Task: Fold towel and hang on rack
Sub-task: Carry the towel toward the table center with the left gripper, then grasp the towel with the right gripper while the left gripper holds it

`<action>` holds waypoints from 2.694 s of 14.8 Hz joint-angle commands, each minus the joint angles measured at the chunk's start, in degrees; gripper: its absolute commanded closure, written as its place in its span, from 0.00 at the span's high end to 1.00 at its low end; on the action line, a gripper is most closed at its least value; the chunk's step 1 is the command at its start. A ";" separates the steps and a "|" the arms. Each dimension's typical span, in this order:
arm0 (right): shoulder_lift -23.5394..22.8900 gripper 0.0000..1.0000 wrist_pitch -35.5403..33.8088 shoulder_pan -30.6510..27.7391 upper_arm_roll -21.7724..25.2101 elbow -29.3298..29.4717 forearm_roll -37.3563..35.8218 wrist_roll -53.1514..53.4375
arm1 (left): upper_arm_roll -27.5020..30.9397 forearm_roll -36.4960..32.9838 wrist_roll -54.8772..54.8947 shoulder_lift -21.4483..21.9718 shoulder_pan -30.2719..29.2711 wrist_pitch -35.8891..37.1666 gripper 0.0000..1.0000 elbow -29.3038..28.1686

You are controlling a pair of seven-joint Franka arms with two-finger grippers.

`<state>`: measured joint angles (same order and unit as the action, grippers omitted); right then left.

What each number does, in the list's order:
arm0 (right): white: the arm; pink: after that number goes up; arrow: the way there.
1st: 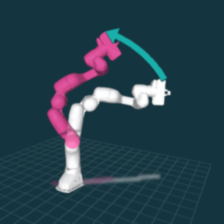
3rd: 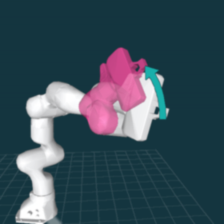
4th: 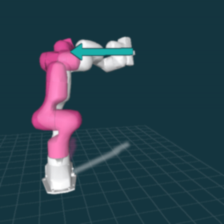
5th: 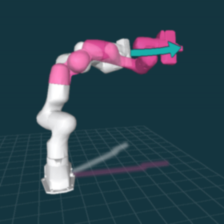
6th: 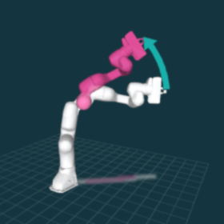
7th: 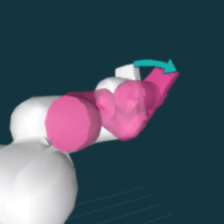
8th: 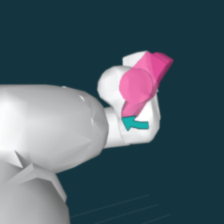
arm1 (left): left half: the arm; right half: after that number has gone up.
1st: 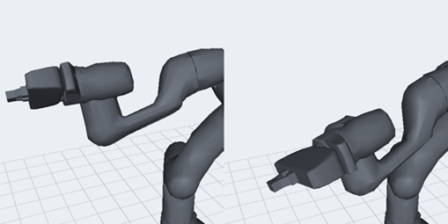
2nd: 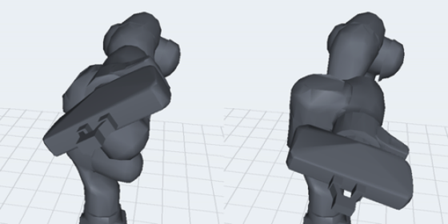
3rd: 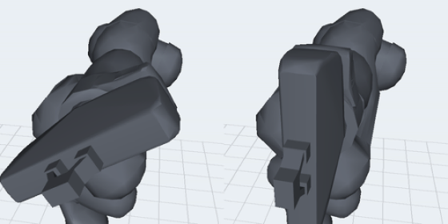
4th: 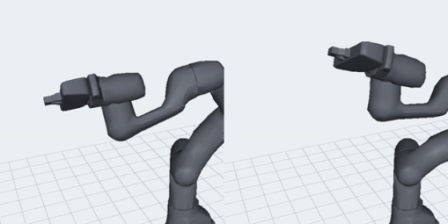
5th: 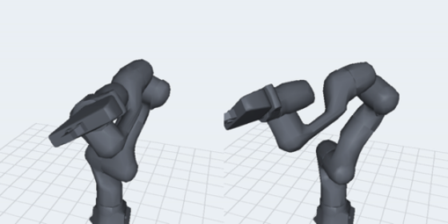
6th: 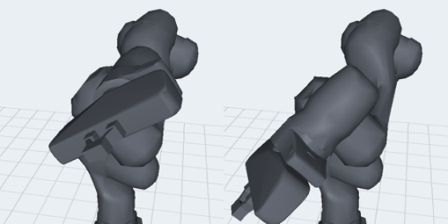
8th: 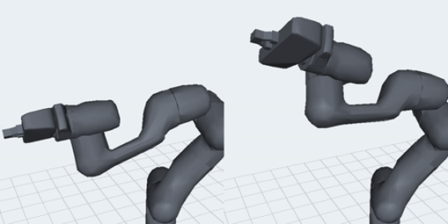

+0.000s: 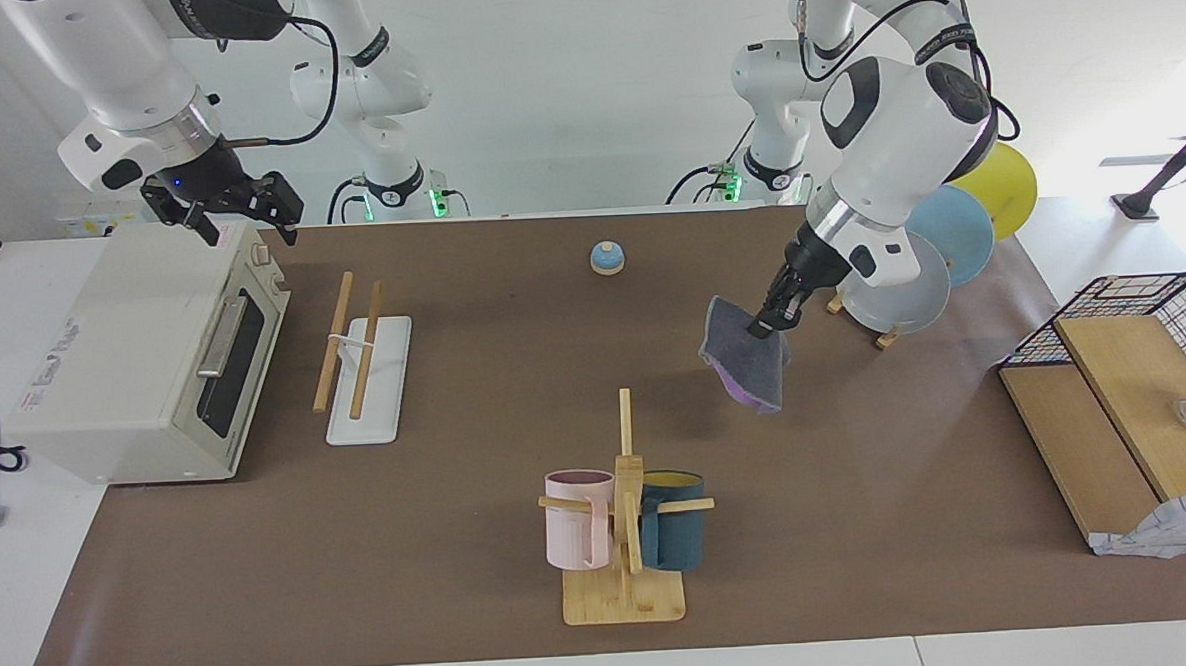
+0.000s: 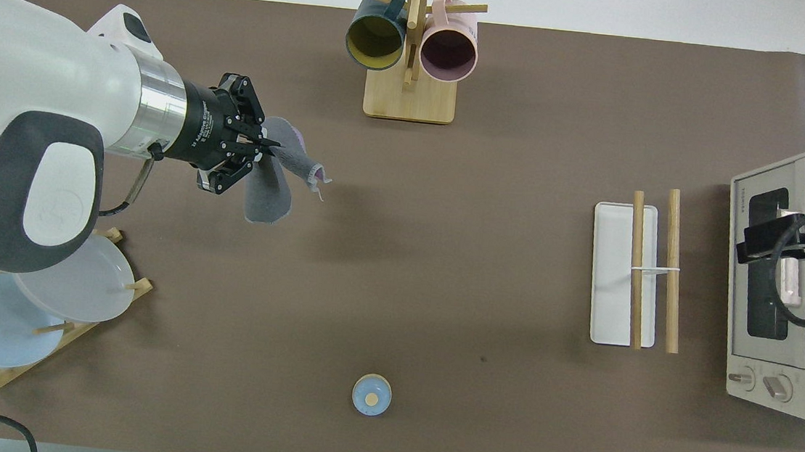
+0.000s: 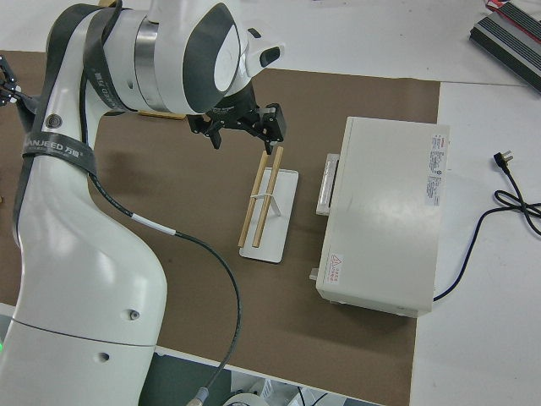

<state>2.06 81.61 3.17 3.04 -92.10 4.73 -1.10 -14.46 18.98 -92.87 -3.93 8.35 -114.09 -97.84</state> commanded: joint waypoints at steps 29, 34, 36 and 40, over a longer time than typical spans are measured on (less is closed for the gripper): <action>-4.26 0.00 47.33 19.15 -1.20 -15.48 58.29 64.59 | -7.25 13.63 -27.63 4.90 5.01 -18.98 0.00 -5.43; -4.43 0.00 47.50 19.24 -1.28 -15.04 58.37 59.90 | -7.25 13.71 -27.98 4.90 5.01 -19.07 0.00 -5.61; -4.17 0.00 46.89 19.15 -1.20 -15.39 58.20 59.64 | -7.25 13.71 -28.60 4.90 5.01 -19.68 0.00 -5.61; -3.82 0.00 46.63 19.33 -1.28 -16.35 58.02 59.55 | -7.25 13.71 -28.69 5.16 5.10 -19.77 0.00 -6.13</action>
<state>-2.01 129.00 22.58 1.83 -107.81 61.88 60.24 -22.07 31.58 -120.90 -0.89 13.06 -132.59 -101.40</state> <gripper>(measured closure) 0.978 0.965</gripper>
